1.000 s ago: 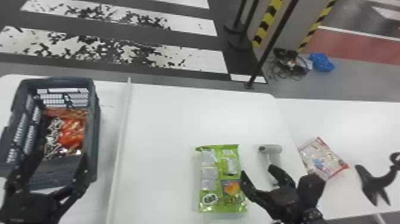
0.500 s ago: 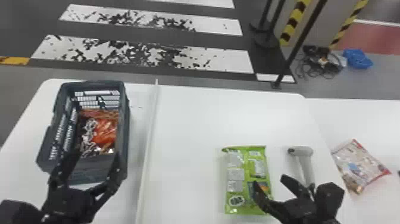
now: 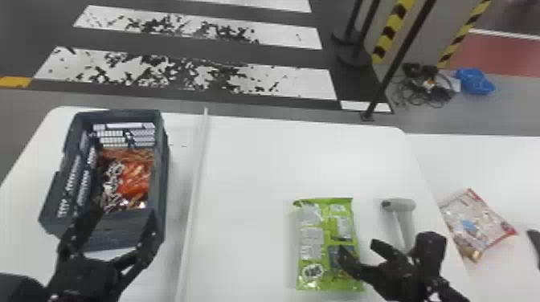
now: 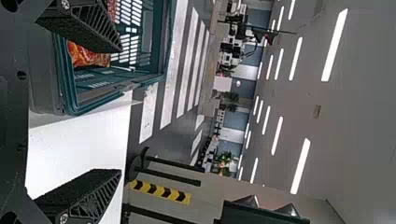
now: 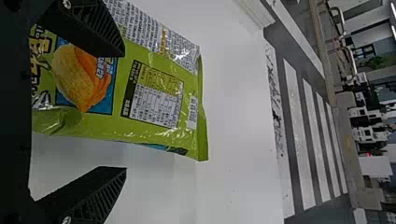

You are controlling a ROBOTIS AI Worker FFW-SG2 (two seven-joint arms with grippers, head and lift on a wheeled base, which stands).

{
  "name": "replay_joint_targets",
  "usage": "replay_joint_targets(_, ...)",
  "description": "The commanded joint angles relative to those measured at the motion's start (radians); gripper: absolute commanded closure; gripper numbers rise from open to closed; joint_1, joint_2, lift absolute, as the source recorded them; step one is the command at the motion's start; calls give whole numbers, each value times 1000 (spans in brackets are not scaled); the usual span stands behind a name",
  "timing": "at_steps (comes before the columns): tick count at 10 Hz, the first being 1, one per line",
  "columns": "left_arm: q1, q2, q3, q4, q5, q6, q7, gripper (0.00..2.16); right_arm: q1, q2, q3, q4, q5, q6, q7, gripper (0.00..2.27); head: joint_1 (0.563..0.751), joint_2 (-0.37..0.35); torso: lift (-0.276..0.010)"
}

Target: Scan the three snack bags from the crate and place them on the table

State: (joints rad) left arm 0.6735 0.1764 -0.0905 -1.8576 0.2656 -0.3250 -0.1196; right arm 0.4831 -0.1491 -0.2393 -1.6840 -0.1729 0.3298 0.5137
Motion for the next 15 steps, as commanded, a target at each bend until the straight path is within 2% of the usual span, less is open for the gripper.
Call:
replay_joint_targets(1, 0, 0, 0, 0, -2, 5, 0, 76, -70, -33, -32, 44, -37, 154, 75, 56, 695, -164, -37)
replay_joint_targets(2, -3, 0, 0, 1, -2, 5, 0, 76, -100, -63, -40, 63, -76, 219, 114, 56, 695, -166, -37)
replay_joint_targets(4, -11, 0, 0, 8, -2, 14, 0, 76, -175, -73, -66, 127, -97, 338, 223, 107, 695, -173, -37)
replay_joint_targets(6, -17, 0, 0, 17, -2, 11, 0, 76, -202, -79, -44, 173, -80, 354, 256, 464, 695, -166, -37)
replay_joint_targets(7, -20, 0, 2, 21, -2, 11, 0, 76, -204, -79, -31, 172, -63, 354, 263, 1798, 695, -158, -37)
replay_joint_targets(8, -22, 0, 2, 23, -2, 11, 0, 76, -204, -79, -31, 164, -63, 344, 269, 2192, 695, -153, -37)
replay_joint_targets(10, -20, 0, 2, 21, 0, 11, 1, 76, -147, -70, -41, 79, -76, 289, 269, 2223, 695, -141, -37)
replay_joint_targets(13, -20, 0, -5, 20, 0, 11, 1, 76, -57, -52, -124, -117, -208, 317, 270, 2223, 695, -135, -37)
replay_joint_targets(14, -18, 0, -6, 17, 0, 11, 1, 76, -75, -52, -172, -129, -249, 320, 267, 2219, 695, -141, -37)
replay_joint_targets(15, -9, 0, -6, 11, -2, 5, 1, 76, -147, -49, -242, -102, -315, 363, 246, 2223, 695, -148, -37)
